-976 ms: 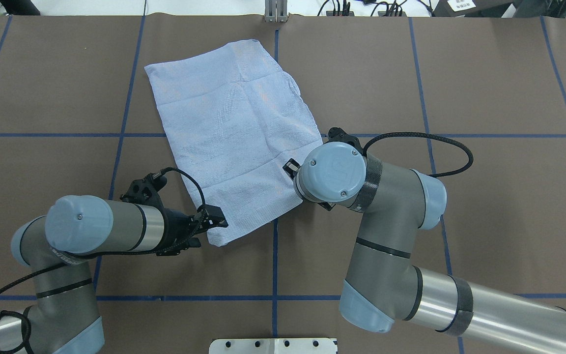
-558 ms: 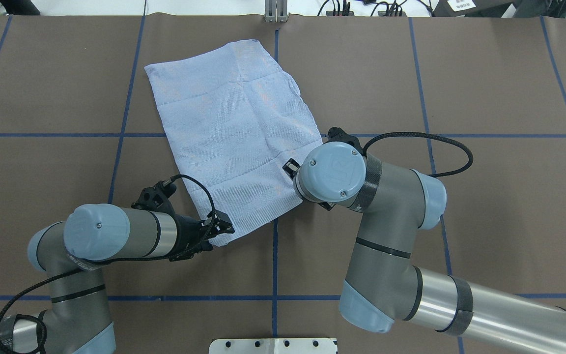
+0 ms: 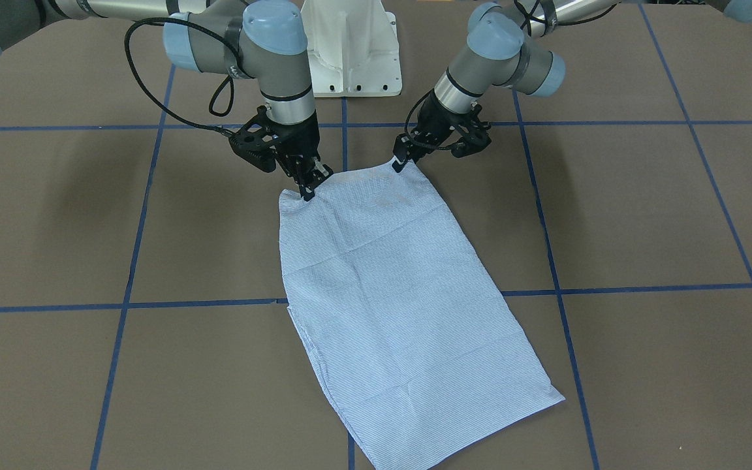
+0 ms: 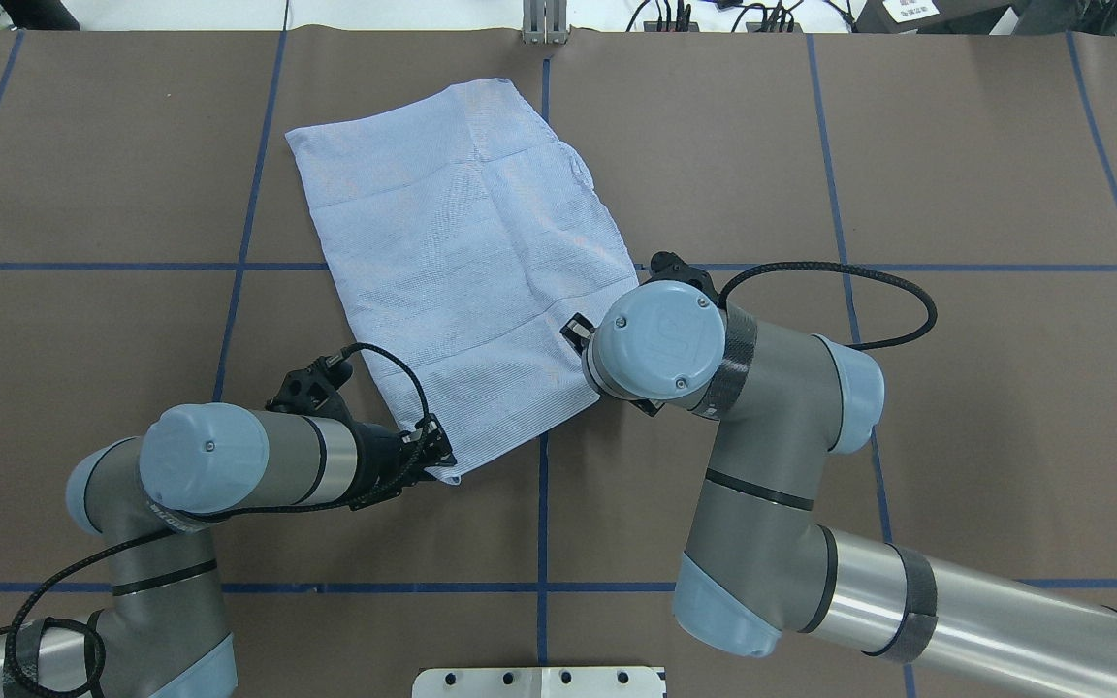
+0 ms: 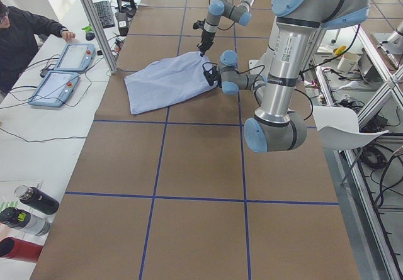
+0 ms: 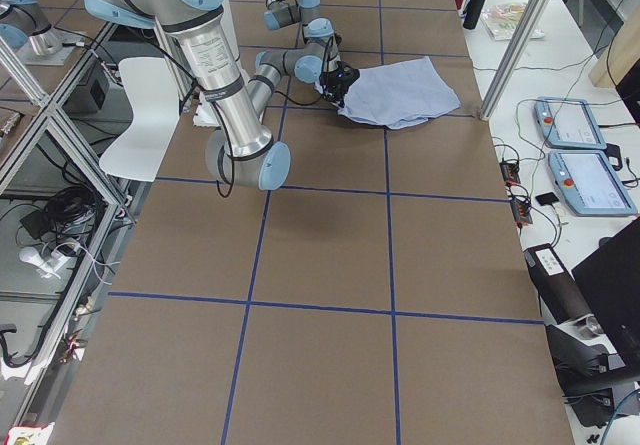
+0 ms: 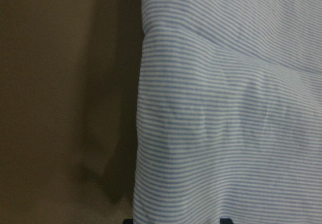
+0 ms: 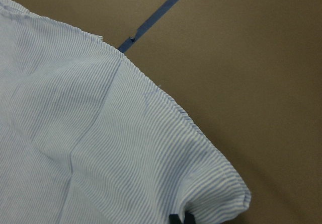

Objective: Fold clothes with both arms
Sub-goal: 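Grasp the shirt edge nearest the robot with the left gripper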

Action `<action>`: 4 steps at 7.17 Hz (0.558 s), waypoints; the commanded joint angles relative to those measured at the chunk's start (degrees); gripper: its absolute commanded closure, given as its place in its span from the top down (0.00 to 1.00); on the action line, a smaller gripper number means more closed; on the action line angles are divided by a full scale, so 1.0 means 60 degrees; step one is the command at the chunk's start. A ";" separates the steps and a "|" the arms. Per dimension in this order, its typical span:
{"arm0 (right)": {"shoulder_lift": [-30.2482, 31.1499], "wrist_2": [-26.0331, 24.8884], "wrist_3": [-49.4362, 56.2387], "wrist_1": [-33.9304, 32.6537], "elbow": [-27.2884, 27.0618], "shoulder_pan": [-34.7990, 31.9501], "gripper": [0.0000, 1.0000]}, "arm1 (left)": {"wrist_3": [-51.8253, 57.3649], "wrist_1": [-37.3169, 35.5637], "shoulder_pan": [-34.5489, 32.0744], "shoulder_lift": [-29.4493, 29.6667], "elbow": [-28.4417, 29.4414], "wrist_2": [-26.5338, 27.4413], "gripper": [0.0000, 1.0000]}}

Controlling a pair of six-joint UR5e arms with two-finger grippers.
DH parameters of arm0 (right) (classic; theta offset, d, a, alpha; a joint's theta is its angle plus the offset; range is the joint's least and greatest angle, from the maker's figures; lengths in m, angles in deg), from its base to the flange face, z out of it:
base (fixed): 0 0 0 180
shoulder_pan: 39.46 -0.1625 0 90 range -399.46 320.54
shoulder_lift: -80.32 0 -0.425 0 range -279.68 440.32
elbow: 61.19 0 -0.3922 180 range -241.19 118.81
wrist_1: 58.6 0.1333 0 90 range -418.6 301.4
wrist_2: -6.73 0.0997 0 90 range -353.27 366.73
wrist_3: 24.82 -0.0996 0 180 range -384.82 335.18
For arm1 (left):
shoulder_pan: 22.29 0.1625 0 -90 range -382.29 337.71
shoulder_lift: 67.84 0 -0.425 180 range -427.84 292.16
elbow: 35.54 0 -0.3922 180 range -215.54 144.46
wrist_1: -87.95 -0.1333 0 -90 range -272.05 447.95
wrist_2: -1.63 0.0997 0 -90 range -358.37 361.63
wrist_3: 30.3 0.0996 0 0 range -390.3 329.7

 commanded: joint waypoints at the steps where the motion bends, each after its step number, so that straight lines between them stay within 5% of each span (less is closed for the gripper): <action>1: 0.0084 -0.0019 -0.0011 0.0000 -0.0065 0.0015 0.00 | 0.0041 0.0020 0.0001 0.0011 -0.0191 -0.0085 0.00; 4: 0.1313 -0.0456 -0.0199 -0.1294 -0.2939 0.1210 0.00 | 0.0027 -0.0024 0.0321 -0.0076 -0.1345 -0.0303 0.00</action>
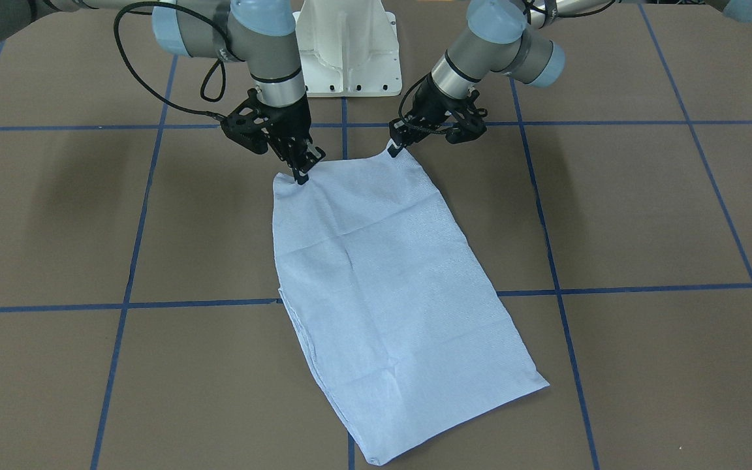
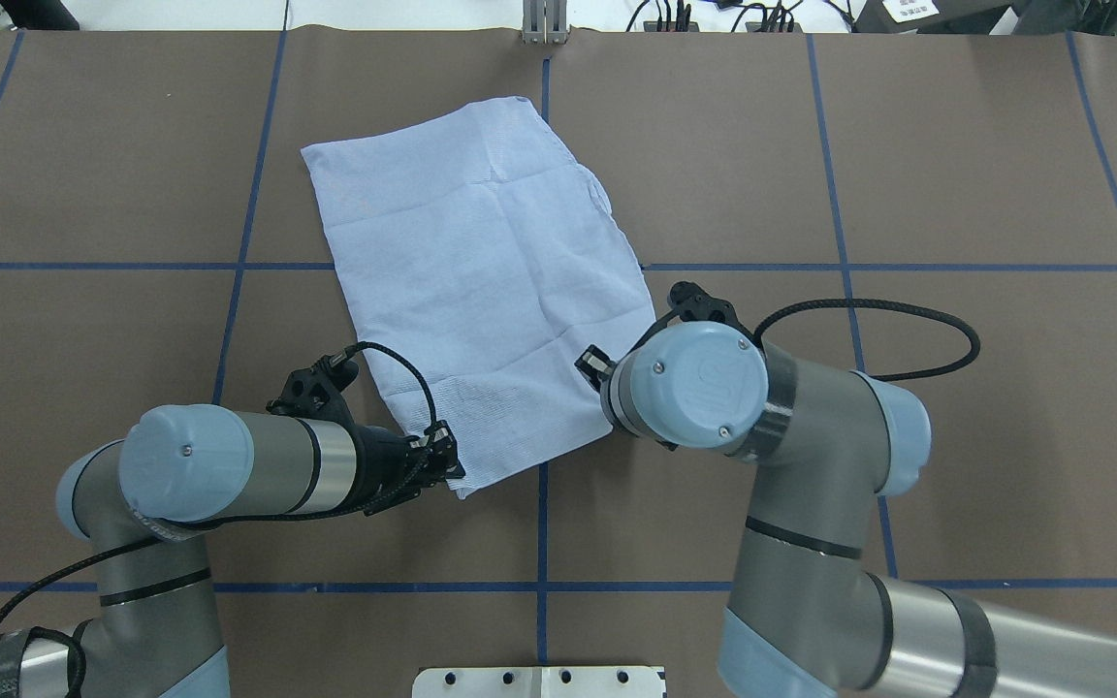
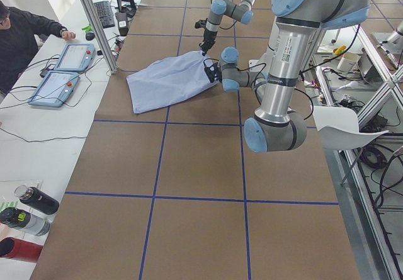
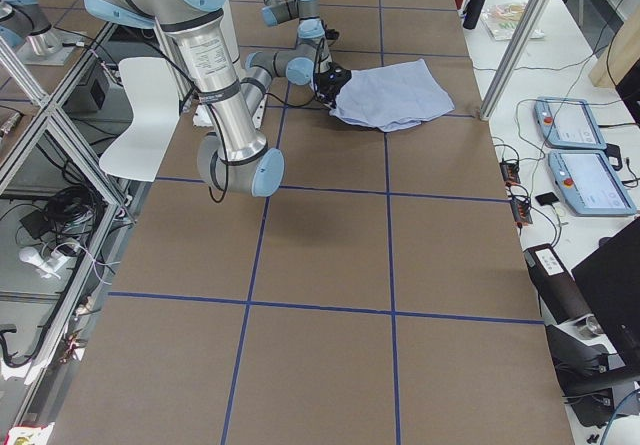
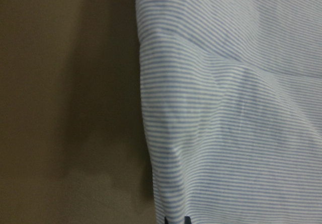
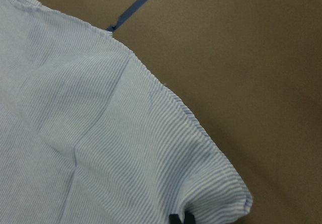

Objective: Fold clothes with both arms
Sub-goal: 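Fold both held edges toward each other over the shirt center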

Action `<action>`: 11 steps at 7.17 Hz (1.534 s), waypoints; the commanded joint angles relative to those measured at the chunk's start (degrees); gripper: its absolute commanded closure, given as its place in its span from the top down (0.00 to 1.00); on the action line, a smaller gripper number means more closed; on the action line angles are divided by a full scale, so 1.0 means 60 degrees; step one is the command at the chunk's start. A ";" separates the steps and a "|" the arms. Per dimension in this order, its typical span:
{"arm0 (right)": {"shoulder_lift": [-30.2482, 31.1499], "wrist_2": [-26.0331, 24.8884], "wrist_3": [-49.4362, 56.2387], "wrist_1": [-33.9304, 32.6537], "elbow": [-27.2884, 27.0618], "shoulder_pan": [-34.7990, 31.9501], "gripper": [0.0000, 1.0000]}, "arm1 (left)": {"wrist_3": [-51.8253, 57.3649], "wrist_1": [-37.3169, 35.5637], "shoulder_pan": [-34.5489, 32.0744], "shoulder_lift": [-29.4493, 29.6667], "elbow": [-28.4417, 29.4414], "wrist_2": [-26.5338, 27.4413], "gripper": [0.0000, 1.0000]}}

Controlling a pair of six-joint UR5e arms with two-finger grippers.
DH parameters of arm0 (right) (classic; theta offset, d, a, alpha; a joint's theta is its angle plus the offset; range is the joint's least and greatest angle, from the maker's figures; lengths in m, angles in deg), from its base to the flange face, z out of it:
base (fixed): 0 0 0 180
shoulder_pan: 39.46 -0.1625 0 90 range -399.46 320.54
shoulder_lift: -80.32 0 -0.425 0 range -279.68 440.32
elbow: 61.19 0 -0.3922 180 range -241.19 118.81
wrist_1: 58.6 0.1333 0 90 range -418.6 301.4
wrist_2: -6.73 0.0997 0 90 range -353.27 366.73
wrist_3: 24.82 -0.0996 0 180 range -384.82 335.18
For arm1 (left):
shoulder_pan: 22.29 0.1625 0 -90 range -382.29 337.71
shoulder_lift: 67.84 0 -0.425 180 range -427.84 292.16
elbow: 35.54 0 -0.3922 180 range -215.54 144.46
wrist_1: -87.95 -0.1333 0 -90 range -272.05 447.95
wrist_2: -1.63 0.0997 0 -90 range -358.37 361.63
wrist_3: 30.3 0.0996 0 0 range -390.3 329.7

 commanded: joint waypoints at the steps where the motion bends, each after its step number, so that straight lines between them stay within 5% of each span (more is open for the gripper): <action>1: 0.0455 -0.0518 -0.0587 -0.1917 -0.2368 0.1212 0.00 | -0.0083 -0.0050 0.0543 -0.0100 -0.1159 -0.0148 0.00; 3: 0.0528 -0.0653 -0.0811 -0.3241 -0.3852 0.1788 0.00 | -0.0186 -0.1155 0.0927 -0.0262 -0.2694 -0.0162 0.00; 5: 0.0514 -0.0566 -0.0681 -0.3758 -0.4166 0.1412 0.00 | -0.0041 -0.3279 0.0753 -0.0131 -0.3932 -0.1109 0.00; 8: -0.0375 -0.0726 0.0342 -0.3599 -0.2342 0.0665 0.00 | 0.0999 -0.3376 -0.0562 0.0512 -0.2387 -0.1115 0.00; 11: -0.1023 -0.0755 0.1293 -0.1669 -0.0010 -0.0375 0.00 | 0.2286 -0.3376 -0.1939 0.1273 -0.0907 -0.1158 0.00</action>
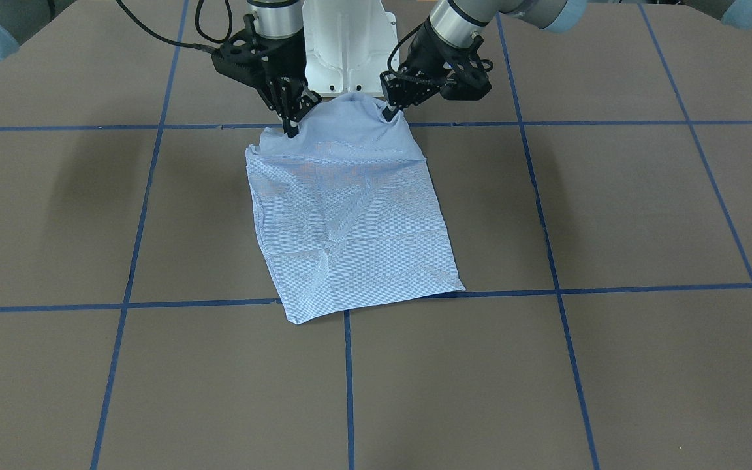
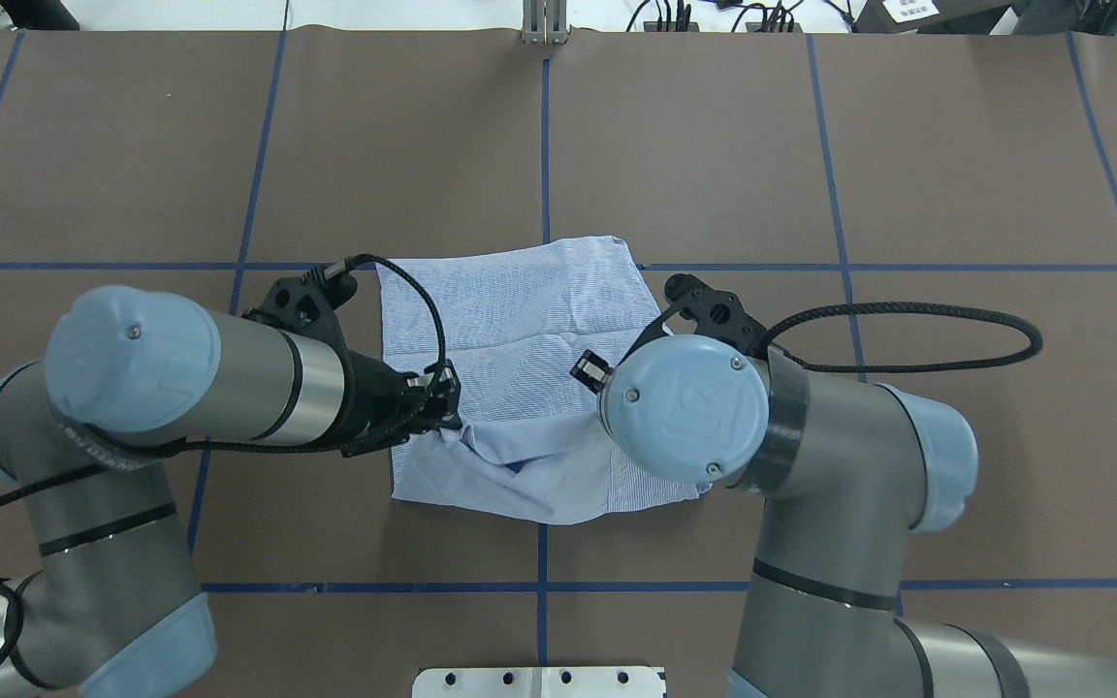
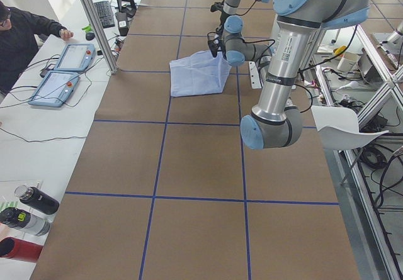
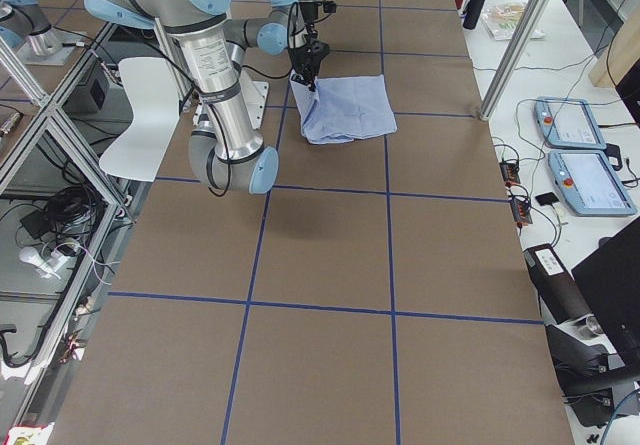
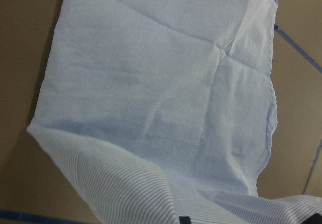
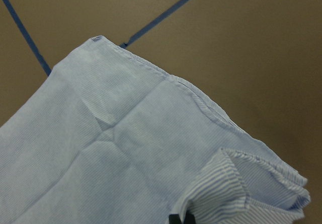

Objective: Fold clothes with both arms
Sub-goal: 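Fold both held edges toward each other over the shirt center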

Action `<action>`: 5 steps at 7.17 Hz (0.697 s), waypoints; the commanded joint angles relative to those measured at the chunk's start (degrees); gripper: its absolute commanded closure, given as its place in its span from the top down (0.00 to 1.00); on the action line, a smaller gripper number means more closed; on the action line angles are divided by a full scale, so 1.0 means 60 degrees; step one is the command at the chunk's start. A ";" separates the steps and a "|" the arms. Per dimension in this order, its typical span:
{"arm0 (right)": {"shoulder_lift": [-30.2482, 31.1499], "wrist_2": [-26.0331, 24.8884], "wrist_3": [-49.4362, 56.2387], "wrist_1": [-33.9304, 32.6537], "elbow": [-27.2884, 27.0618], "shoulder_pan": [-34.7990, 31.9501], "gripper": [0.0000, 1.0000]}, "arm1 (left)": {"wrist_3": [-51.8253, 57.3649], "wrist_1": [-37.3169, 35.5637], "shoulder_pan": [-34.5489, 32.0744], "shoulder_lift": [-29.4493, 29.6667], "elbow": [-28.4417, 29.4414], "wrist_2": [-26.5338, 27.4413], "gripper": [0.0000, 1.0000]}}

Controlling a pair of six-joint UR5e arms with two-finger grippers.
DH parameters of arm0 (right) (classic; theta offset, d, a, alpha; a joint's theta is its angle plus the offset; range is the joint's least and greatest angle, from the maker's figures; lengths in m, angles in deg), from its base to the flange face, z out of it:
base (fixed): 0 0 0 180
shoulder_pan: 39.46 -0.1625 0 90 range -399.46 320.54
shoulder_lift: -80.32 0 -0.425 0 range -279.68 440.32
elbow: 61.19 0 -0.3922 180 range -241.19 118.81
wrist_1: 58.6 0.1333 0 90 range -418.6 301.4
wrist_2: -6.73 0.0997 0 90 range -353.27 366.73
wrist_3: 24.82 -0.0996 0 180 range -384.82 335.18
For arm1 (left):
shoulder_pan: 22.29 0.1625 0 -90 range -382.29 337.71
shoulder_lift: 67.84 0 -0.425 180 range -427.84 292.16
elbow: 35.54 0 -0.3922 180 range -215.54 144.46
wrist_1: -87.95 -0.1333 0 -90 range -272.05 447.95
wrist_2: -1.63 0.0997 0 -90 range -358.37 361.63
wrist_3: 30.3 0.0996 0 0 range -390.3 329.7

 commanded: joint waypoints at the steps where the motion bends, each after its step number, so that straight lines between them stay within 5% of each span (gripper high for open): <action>1: -0.0360 -0.0006 0.0808 0.0841 0.1131 -0.0694 0.00 | 0.0745 -0.0003 -0.0857 0.0712 0.1295 -0.0022 0.00; 5: -0.1680 0.0009 0.1615 0.2857 0.4628 -0.1545 0.00 | 0.2238 0.0128 -0.1503 0.1519 0.3580 0.0008 0.00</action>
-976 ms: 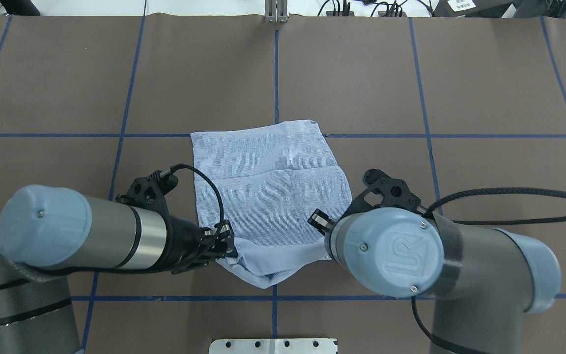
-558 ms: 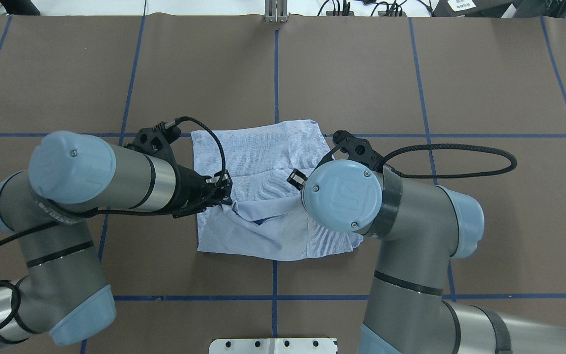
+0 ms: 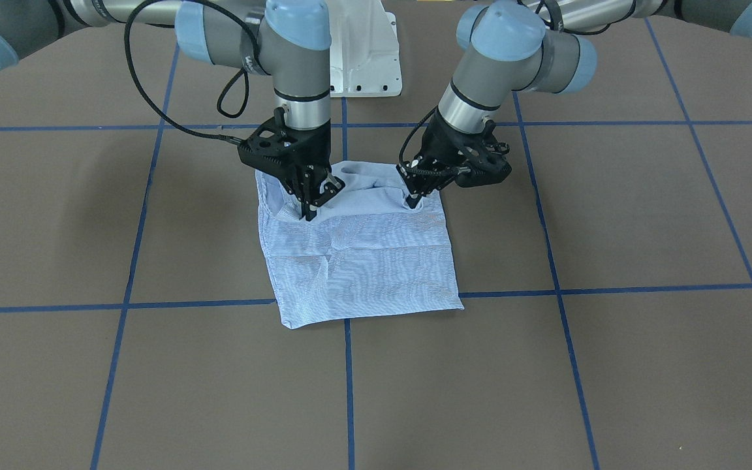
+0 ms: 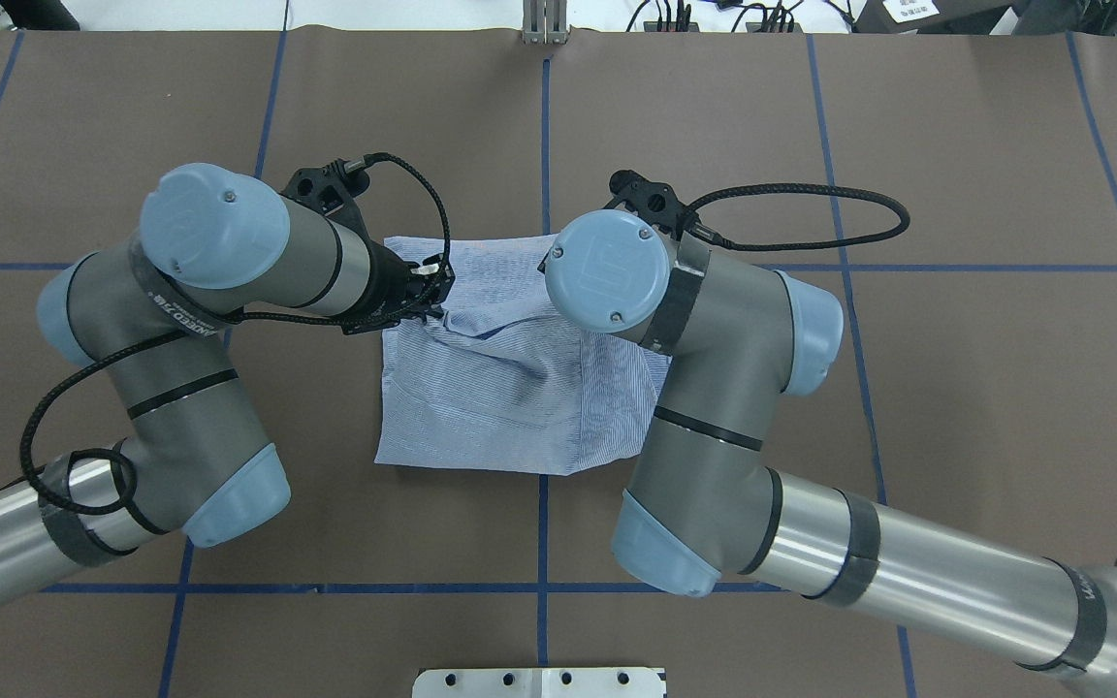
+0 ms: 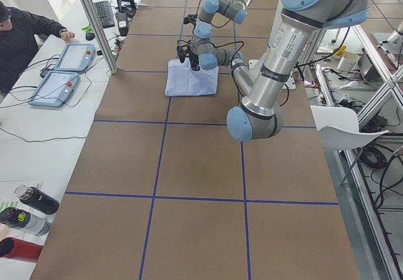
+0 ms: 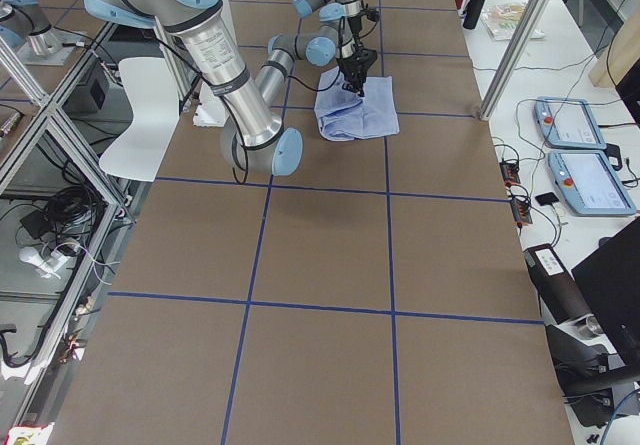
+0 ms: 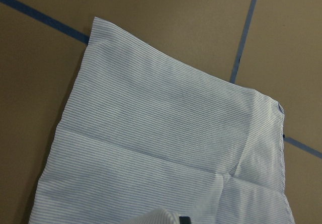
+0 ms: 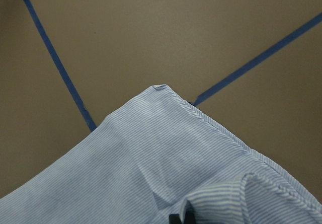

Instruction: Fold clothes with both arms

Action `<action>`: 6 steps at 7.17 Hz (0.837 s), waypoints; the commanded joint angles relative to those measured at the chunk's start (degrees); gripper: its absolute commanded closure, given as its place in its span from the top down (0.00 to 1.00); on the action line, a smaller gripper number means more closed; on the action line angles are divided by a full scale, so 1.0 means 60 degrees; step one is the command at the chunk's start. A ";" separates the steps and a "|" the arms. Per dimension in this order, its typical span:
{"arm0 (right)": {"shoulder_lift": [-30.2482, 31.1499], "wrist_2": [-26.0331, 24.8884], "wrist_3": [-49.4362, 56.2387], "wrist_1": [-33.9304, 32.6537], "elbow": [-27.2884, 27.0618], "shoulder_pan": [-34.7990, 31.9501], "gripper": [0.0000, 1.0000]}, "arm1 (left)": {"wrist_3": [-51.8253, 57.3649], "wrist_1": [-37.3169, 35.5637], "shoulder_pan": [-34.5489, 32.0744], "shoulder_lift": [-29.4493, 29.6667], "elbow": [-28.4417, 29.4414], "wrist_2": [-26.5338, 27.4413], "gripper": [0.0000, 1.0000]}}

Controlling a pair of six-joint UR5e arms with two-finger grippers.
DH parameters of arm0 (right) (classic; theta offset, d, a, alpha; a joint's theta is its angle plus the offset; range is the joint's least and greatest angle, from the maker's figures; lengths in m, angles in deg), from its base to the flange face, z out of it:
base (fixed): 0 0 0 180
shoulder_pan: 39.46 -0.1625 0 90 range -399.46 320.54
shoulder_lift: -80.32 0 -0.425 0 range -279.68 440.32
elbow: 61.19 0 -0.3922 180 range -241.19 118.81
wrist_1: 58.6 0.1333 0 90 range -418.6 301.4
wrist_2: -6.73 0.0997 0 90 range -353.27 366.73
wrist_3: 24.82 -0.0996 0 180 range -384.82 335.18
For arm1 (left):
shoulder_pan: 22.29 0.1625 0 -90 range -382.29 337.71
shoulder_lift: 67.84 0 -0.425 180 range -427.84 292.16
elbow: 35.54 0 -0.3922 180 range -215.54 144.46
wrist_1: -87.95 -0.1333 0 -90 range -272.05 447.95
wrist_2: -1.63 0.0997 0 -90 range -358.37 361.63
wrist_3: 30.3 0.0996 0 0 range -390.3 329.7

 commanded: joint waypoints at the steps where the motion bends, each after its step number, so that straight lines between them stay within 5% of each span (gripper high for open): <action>1: -0.0577 0.0002 0.0564 0.1082 0.1806 -0.0383 0.00 | 0.0880 0.0138 -0.0318 0.0647 0.1606 0.0011 0.00; 4: -0.0902 0.0118 0.1238 0.1302 0.2487 -0.0675 0.00 | 0.2067 0.0782 -0.1063 0.1335 0.3103 0.0011 0.00; 6: -0.1092 0.0512 0.1533 0.1334 0.2502 -0.1071 0.00 | 0.2217 0.0783 -0.1402 0.1632 0.3167 -0.0048 0.00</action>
